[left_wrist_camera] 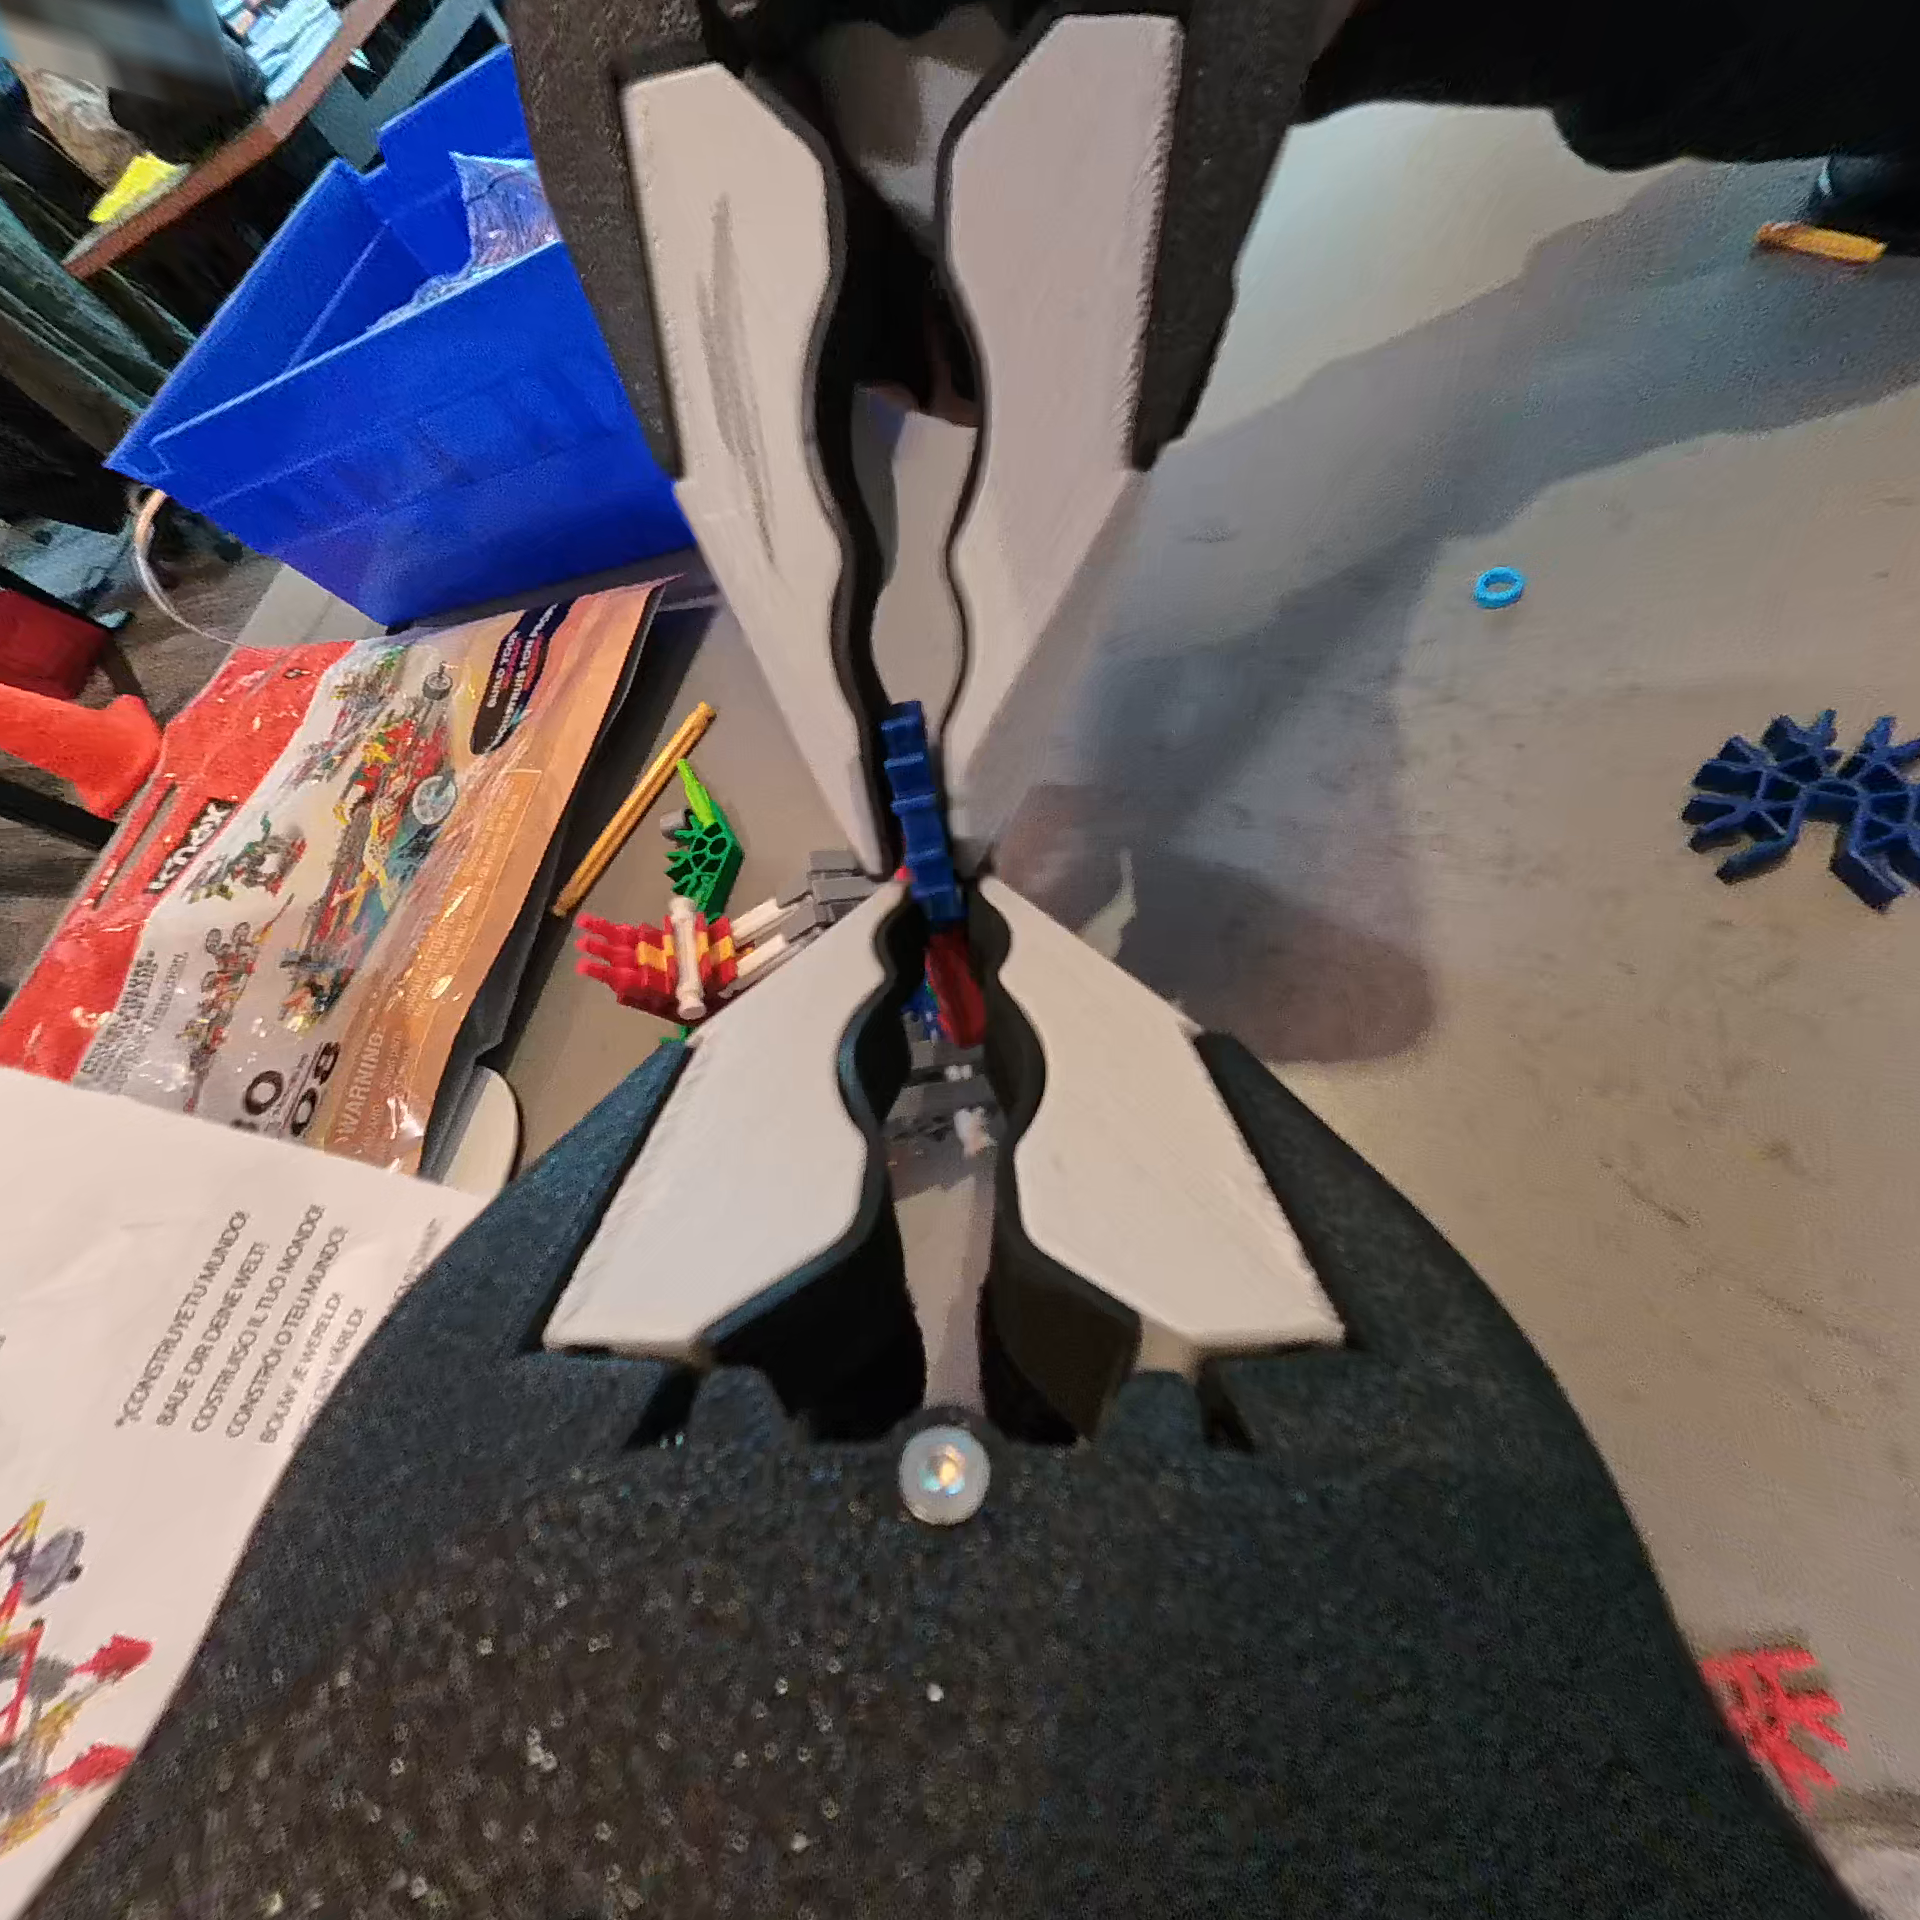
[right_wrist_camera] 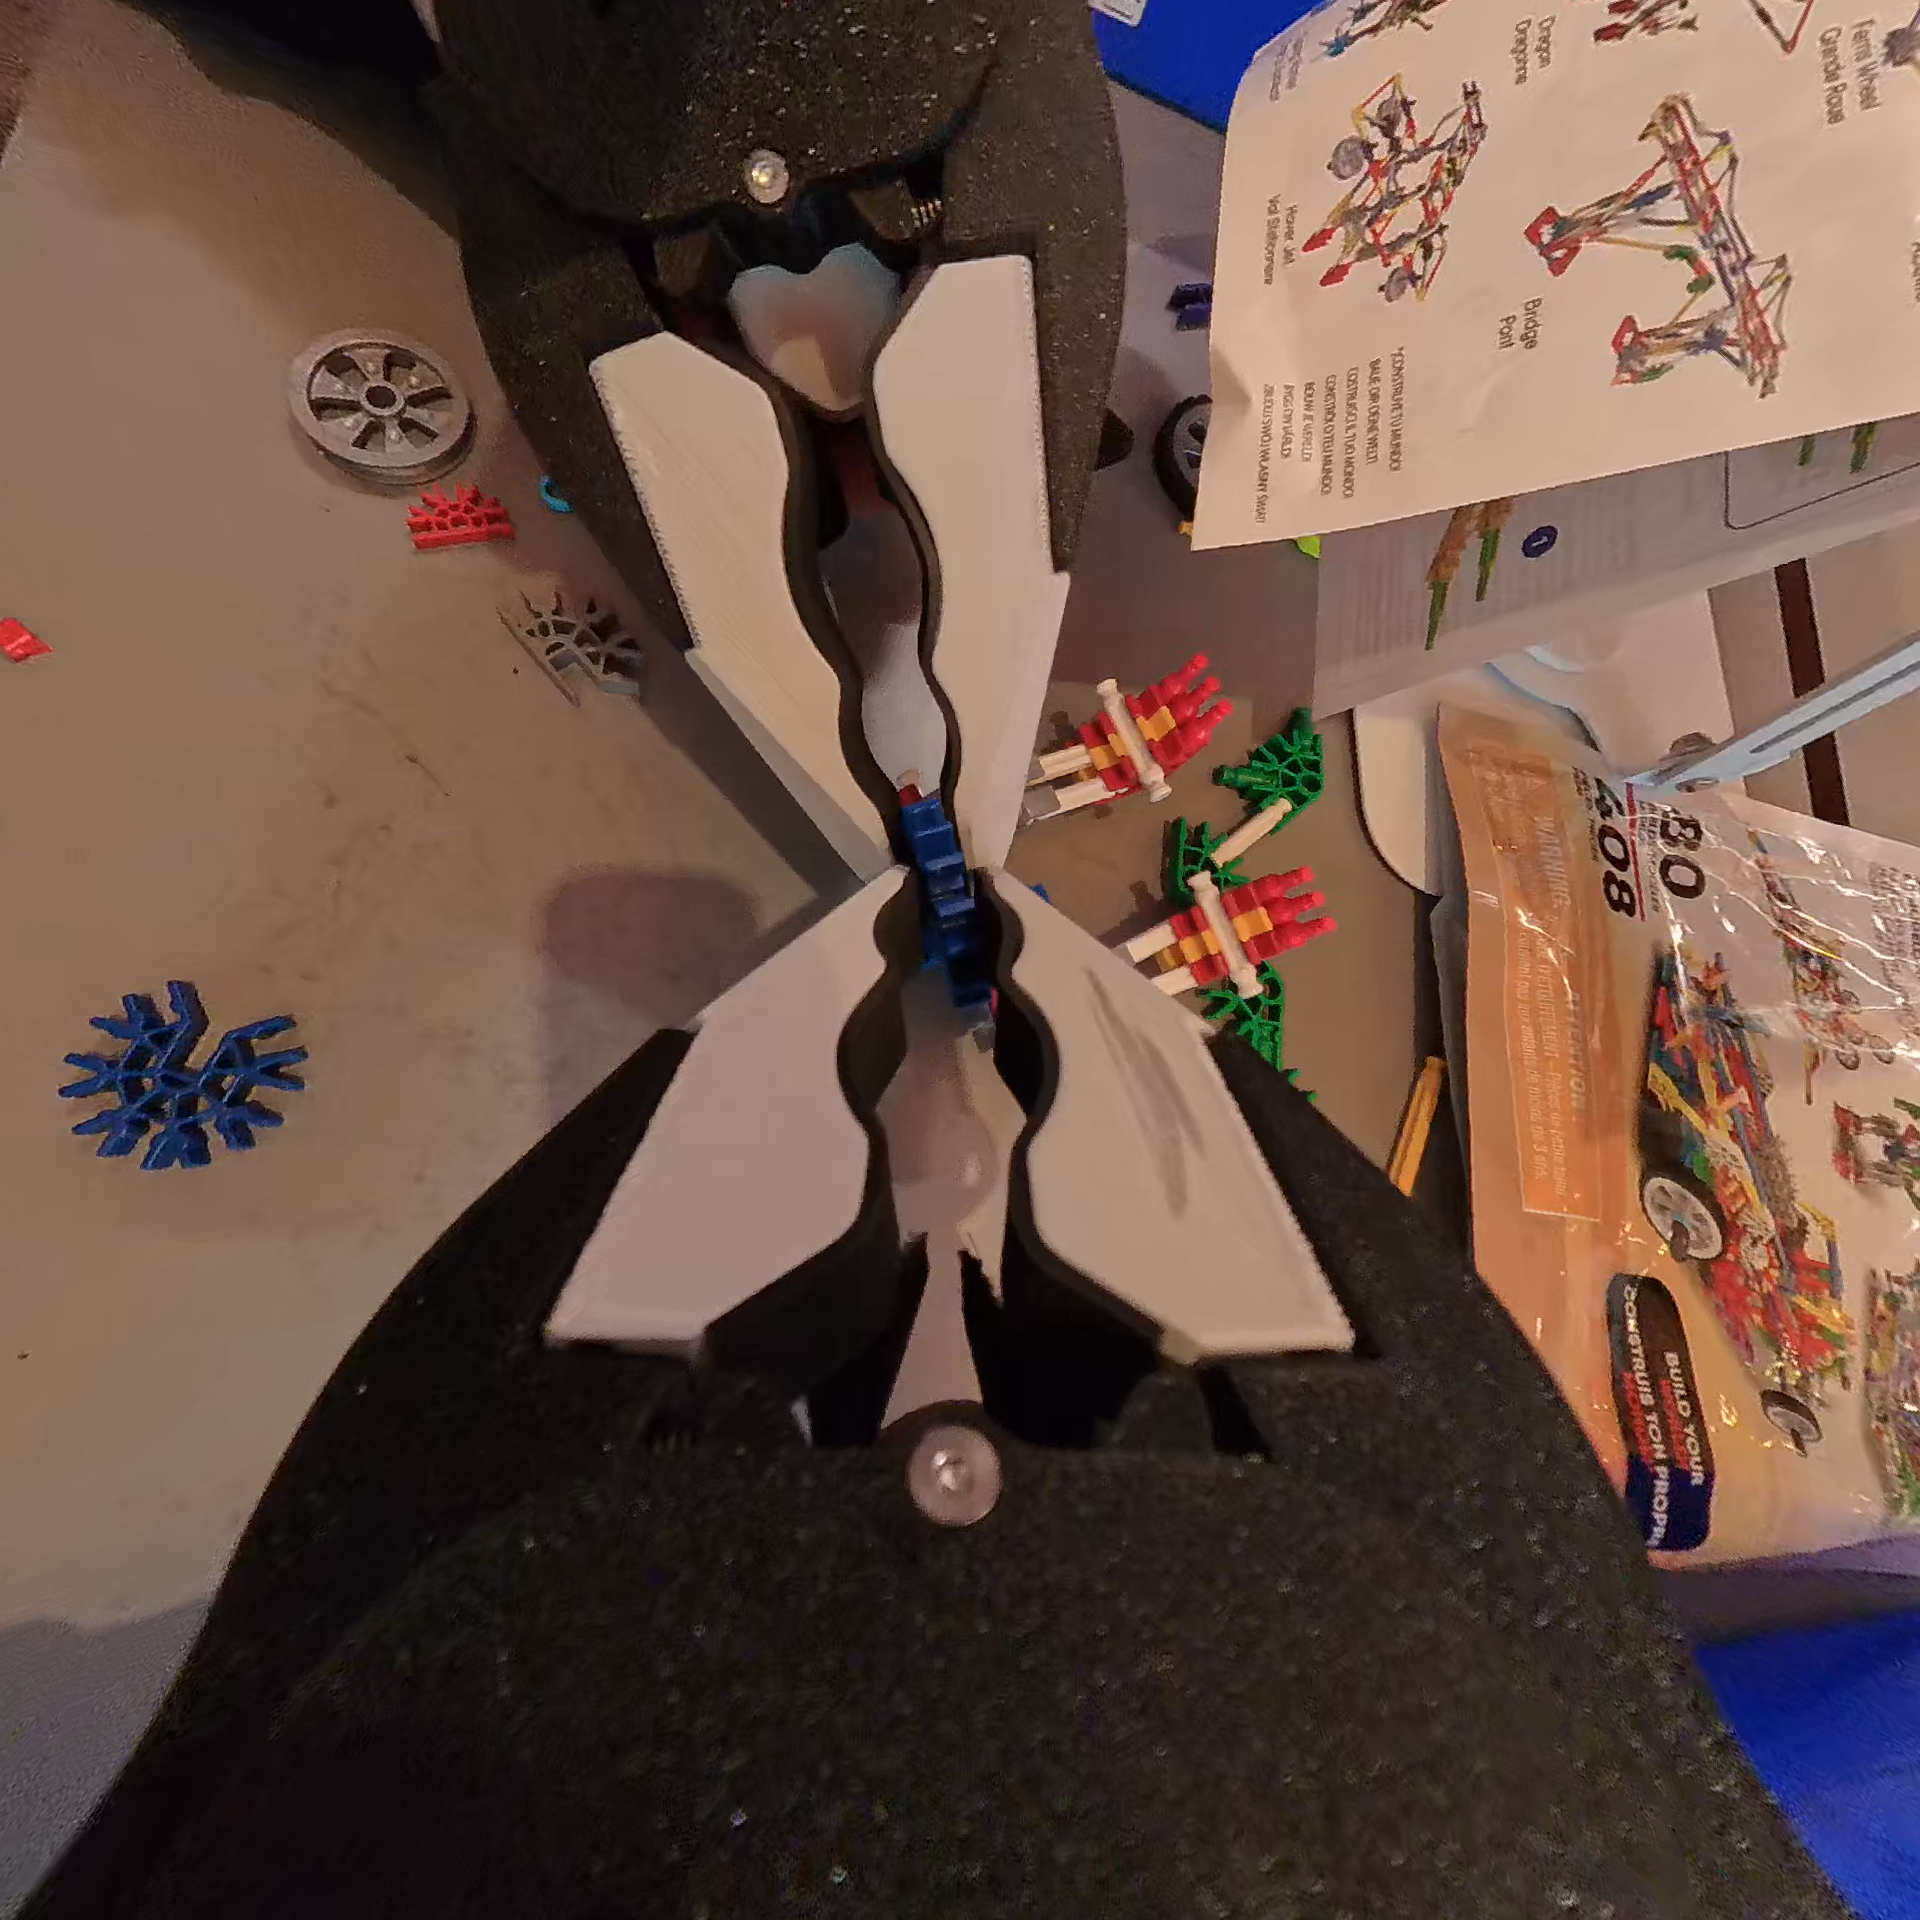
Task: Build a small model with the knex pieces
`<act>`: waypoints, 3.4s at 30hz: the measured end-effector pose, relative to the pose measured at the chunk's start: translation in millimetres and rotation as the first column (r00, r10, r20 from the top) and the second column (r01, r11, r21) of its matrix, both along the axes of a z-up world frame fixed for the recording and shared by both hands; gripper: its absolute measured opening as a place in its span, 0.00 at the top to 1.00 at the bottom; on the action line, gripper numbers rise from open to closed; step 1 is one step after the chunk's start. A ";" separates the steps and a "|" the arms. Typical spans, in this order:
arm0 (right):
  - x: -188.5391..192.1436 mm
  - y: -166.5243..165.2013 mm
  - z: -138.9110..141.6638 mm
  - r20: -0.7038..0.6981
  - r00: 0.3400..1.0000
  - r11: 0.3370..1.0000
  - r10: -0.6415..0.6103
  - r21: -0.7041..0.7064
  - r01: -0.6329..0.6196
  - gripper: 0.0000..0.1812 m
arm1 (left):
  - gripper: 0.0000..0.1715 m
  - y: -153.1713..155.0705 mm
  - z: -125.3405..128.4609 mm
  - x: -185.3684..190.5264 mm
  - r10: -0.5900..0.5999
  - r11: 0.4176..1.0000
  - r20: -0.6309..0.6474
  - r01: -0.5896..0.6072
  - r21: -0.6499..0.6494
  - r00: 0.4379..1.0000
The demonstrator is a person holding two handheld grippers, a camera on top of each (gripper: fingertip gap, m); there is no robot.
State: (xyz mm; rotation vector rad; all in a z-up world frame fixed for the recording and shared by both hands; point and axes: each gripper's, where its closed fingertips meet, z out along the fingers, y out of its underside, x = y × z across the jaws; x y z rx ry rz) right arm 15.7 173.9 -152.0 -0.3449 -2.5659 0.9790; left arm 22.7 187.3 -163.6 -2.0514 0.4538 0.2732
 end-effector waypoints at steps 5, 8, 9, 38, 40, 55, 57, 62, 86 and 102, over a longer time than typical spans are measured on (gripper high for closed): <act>-3.5 -1.4 -0.3 0.008 1.000 1.000 0.003 -0.008 -0.003 0.96 | 1.00 -0.3 -0.3 -3.3 0.001 1.000 -0.007 -0.001 -0.002 1.000; -7.3 -4.8 -0.3 0.040 0.999 0.998 -0.036 -0.041 0.038 0.95 | 0.98 -6.1 -1.0 -9.2 -0.025 0.999 0.006 0.025 -0.032 1.000; -6.3 -4.1 0.0 0.046 0.998 0.998 -0.043 -0.052 0.045 0.95 | 0.98 -6.5 -0.8 -8.0 -0.038 0.999 0.026 0.039 -0.029 0.999; -3.2 3.0 -1.1 0.065 0.992 0.981 -0.105 -0.159 0.114 0.96 | 0.96 -5.2 26.9 -2.5 -0.039 0.999 0.190 0.032 0.038 0.981; -3.0 4.9 -3.8 0.083 0.991 0.980 -0.105 -0.163 0.117 0.94 | 0.96 -6.1 29.7 -4.2 -0.039 0.998 0.227 0.028 0.053 0.973; 0.1 -2.4 0.0 0.087 0.994 0.978 -0.072 -0.191 0.088 0.97 | 0.94 -21.5 49.6 -5.2 -0.086 0.992 0.303 0.054 0.113 0.949; 0.2 -2.5 1.5 0.097 0.993 0.974 -0.073 -0.205 0.092 0.97 | 0.96 -21.3 50.8 -4.2 -0.091 0.992 0.318 0.056 0.117 0.944; 1.0 -2.2 6.8 0.128 0.989 0.963 -0.073 -0.247 0.103 0.97 | 0.96 -18.7 57.1 -5.2 -0.089 0.989 0.379 0.035 0.146 0.921; 2.3 0.4 12.0 0.240 0.968 0.932 -0.070 -0.331 0.149 0.97 | 0.98 -13.6 63.3 -5.8 -0.086 0.989 0.609 -0.007 0.150 0.788; -2.2 2.7 13.6 0.198 0.975 0.937 -0.097 -0.312 0.156 0.96 | 0.98 -11.1 65.8 -10.3 -0.071 0.986 0.658 -0.045 0.158 0.749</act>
